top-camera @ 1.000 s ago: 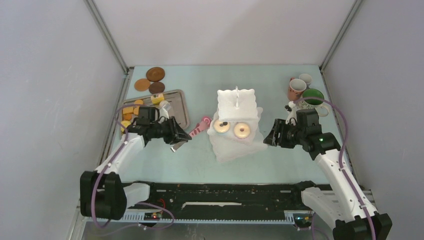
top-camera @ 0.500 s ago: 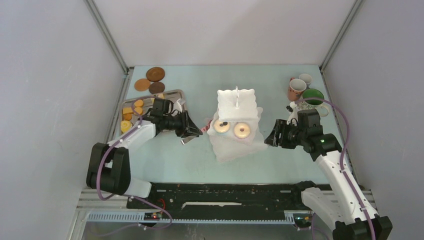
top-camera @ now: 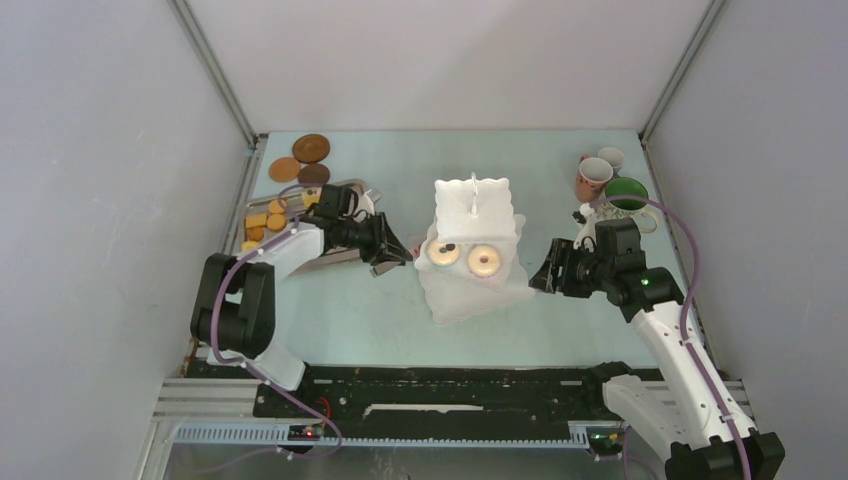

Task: Serve the afternoon tea
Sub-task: Place the desert on the desert table, then pick up the desert from the tray.

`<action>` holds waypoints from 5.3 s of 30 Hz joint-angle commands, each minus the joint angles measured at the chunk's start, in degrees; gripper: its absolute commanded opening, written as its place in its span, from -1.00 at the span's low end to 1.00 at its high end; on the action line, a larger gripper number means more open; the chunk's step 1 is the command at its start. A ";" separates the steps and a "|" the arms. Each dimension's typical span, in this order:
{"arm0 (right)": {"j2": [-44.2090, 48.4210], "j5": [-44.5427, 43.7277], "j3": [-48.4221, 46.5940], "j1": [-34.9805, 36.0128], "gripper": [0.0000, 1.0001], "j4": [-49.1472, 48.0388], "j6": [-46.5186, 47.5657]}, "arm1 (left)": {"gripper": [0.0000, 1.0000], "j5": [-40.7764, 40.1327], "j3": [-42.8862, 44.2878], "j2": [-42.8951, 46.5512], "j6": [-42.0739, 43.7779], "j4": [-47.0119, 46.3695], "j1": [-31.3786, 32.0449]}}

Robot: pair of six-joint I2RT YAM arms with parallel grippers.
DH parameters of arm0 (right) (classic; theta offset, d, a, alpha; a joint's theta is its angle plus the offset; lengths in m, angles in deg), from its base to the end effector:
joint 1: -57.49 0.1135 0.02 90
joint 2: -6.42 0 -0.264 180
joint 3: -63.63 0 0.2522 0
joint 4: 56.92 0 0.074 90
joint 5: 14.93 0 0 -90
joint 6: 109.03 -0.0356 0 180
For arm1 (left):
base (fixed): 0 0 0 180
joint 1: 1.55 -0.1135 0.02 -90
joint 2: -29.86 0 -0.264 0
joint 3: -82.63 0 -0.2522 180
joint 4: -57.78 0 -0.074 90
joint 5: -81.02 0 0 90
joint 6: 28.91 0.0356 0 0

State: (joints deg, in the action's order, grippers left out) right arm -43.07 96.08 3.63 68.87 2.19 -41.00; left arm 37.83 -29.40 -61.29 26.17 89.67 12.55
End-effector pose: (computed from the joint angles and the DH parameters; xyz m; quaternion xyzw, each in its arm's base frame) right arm 0.1616 0.0455 0.2798 0.0207 0.9218 0.2631 0.2840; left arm 0.2977 -0.1015 0.1975 -0.0409 0.8825 -0.4590 0.0934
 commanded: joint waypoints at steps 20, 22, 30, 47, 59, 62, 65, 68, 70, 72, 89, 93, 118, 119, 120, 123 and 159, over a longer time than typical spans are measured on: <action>-0.08 -0.36 -2.19 -0.39 0.16 0.12 1.36 | -0.18 -0.51 3.26 0.67 5.77 6.41 0.31; 0.01 -0.44 -2.19 -0.45 0.16 0.21 1.41 | -0.17 -0.66 3.31 1.05 6.12 6.93 -0.02; -0.16 -0.28 -2.19 -0.45 0.16 -0.09 1.41 | -0.14 -0.93 4.11 2.51 8.00 9.55 -1.12; -0.08 -0.10 -2.19 -0.48 0.16 -0.17 1.35 | -0.15 -2.45 1.89 9.08 13.25 17.86 -7.23; -0.60 0.17 -2.14 -0.35 0.16 -0.20 1.25 | -0.14 -18.17 10.56 16.24 19.15 30.43 -20.70; -0.73 0.17 -2.15 -0.47 0.16 -0.34 1.27 | -0.13 -27.24 17.48 14.04 21.75 36.08 -21.12; -0.99 0.12 -2.15 -0.47 0.16 -0.47 1.28 | -0.12 -34.03 23.52 10.66 22.76 38.87 -21.23; -1.21 0.17 -2.19 -0.54 0.16 -0.71 1.28 | -0.12 -39.14 28.40 7.08 22.88 40.75 -21.17; -1.22 0.12 -2.19 -0.64 0.16 -0.76 1.28 | -0.12 -41.14 31.11 4.39 23.45 41.54 -21.07; -1.30 0.04 -2.19 -0.75 0.16 -0.48 1.26 | -0.12 -42.24 33.24 2.24 23.96 42.20 -21.01; -2.26 0.05 -2.19 -1.64 0.16 -0.33 1.30 | -0.12 -46.56 44.30 -11.21 25.50 44.12 -15.18; -2.32 -0.01 -2.19 -1.77 0.16 -0.18 1.28 | -0.12 -48.73 46.08 -13.23 25.51 44.48 -14.64; -2.54 -0.14 -2.18 -1.92 0.16 -0.05 1.54 | -0.11 -50.25 47.25 -18.81 25.92 44.88 -11.74; -2.54 -0.10 -2.19 -1.89 0.16 -0.07 1.50 | -0.11 -50.12 47.17 -19.00 25.95 44.74 -11.74; -2.54 -0.10 -2.19 -1.96 0.16 -0.08 1.53 | -0.11 -49.88 47.11 -19.17 25.95 44.67 -11.74; -2.54 -0.10 -2.17 -1.99 0.16 -0.08 1.52 | -0.10 -49.42 46.90 -19.69 25.87 44.32 -11.74; -1.81 -0.10 -2.19 -2.06 0.16 -0.25 2.59 | -0.58 -48.04 24.03 5.79 21.94 42.83 0.11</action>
State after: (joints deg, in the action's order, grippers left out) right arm -45.52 96.24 3.63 67.10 2.60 -39.76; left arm -13.01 0.66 -63.89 50.65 133.62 8.47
